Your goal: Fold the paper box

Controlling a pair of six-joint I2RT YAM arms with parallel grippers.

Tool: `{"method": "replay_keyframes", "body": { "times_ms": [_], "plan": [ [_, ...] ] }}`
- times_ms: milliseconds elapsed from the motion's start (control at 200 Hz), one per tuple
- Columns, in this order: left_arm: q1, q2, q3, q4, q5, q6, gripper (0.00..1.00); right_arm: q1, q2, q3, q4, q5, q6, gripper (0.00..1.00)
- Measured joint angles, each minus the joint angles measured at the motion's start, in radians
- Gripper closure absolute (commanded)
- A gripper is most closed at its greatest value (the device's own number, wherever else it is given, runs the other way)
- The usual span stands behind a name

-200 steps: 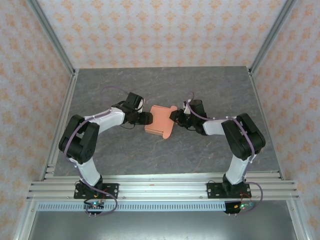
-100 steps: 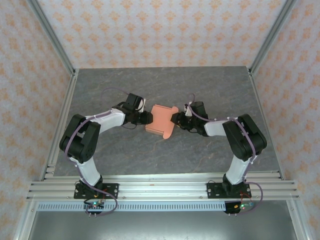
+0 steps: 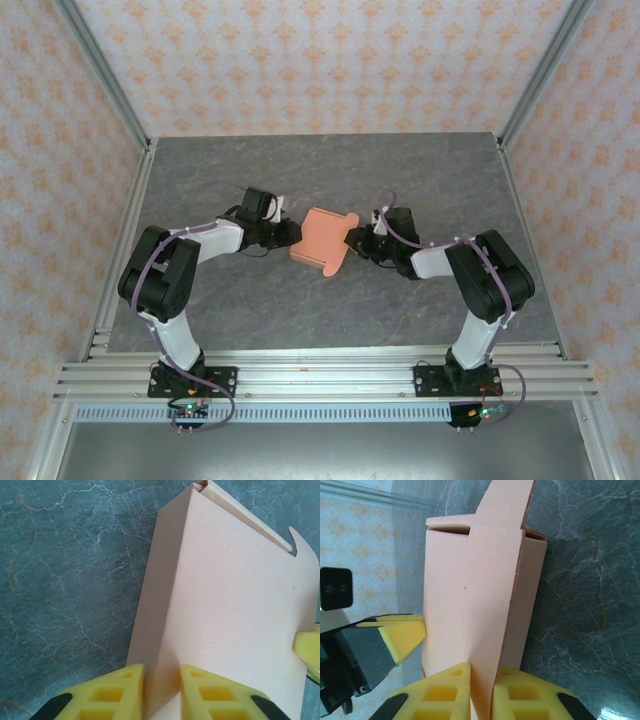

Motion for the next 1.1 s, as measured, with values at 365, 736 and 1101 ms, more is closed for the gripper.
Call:
{"method": "replay_keyframes", "body": {
  "times_ms": [365,736,1101],
  "plan": [
    [0.048,0.022,-0.024,0.067,0.106,-0.012,0.79,0.022,-0.037,-0.006,0.051,0.018,0.071,0.91],
    [0.057,0.055,-0.012,0.101,0.141,-0.020,0.78,0.057,-0.092,0.040,-0.027,0.095,0.075,0.91],
    [0.046,0.107,0.011,0.111,0.151,-0.030,0.75,0.111,-0.100,0.169,-0.171,0.186,0.079,0.90]
  ]
}}
